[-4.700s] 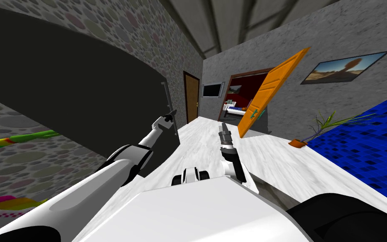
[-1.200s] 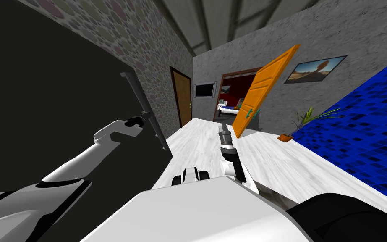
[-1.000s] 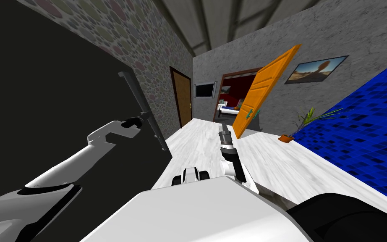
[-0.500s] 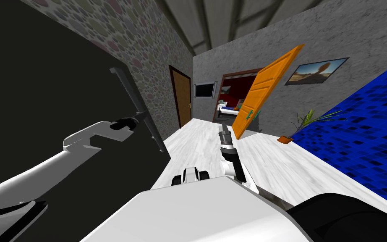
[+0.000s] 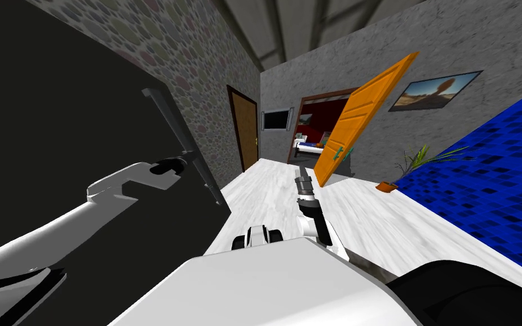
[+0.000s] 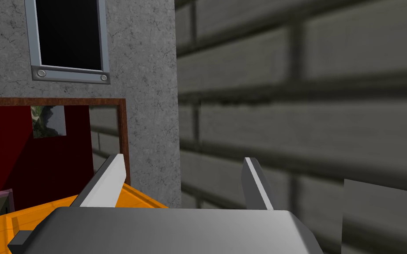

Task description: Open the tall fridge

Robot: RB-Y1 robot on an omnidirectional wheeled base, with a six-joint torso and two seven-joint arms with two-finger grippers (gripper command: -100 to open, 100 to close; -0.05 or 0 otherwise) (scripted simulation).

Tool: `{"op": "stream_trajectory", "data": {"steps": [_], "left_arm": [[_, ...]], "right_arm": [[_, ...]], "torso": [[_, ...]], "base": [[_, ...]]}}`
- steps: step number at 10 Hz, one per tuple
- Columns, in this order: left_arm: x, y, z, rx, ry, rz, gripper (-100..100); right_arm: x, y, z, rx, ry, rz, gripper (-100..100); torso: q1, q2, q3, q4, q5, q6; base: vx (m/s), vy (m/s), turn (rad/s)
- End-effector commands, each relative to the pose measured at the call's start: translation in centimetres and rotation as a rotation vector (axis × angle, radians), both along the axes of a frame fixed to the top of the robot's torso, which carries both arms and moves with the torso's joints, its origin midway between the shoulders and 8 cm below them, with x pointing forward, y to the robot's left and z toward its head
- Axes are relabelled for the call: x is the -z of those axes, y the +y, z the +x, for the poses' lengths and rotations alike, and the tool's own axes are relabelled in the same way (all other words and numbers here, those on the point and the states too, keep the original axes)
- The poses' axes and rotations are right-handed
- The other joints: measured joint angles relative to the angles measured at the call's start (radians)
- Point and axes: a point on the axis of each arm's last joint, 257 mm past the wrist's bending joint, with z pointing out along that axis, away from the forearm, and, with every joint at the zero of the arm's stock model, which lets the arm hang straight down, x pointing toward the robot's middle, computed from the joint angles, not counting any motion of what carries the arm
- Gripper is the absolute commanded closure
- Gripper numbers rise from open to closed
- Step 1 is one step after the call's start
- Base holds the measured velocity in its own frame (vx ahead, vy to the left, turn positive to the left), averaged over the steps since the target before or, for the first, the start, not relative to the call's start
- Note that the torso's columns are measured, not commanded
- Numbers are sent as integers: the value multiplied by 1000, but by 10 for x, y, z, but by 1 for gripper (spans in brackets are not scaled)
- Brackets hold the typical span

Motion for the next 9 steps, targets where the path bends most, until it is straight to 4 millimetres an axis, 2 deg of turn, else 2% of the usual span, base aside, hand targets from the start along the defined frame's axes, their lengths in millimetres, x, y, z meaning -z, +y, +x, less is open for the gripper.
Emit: {"op": "stream_trajectory", "data": {"steps": [1,2,3,4,5,6,7,8,9], "left_arm": [[1,-4,19,-12,-22,-35,100],[-2,2,22,-26,-26,-41,100],[3,-11,32,-15,-28,-24,100],[-1,-13,40,-17,-40,-55,100],[1,-5,42,-35,-34,-59,100],[7,-22,53,-20,-33,-43,100],[3,-26,60,-19,-41,-68,100],[5,-18,62,-36,-36,-73,100],[9,-42,74,-12,-35,-55,100]], "right_arm": [[0,0,0,0,0,0,0],[0,0,0,0,0,0,0],[0,0,0,0,0,0,0],[0,0,0,0,0,0,0],[0,0,0,0,0,0,0],[0,0,0,0,0,0,0],[0,0,0,0,0,0,0],[0,0,0,0,0,0,0],[0,0,0,0,0,0,0]], "torso": [[5,2,2,0,2,-4],[6,1,1,0,3,-7],[6,0,0,2,2,-9],[9,1,0,1,3,-10],[11,0,0,2,3,-9],[12,-2,-2,2,3,-11],[13,0,0,1,4,-11],[14,1,1,1,5,-12],[13,-1,0,1,5,-13]], "base": [[-82,77,-2],[-41,21,-16],[-65,47,82],[-62,53,24],[-39,21,-35],[-74,51,61],[-80,64,44],[-46,30,-34],[-62,56,77]]}}
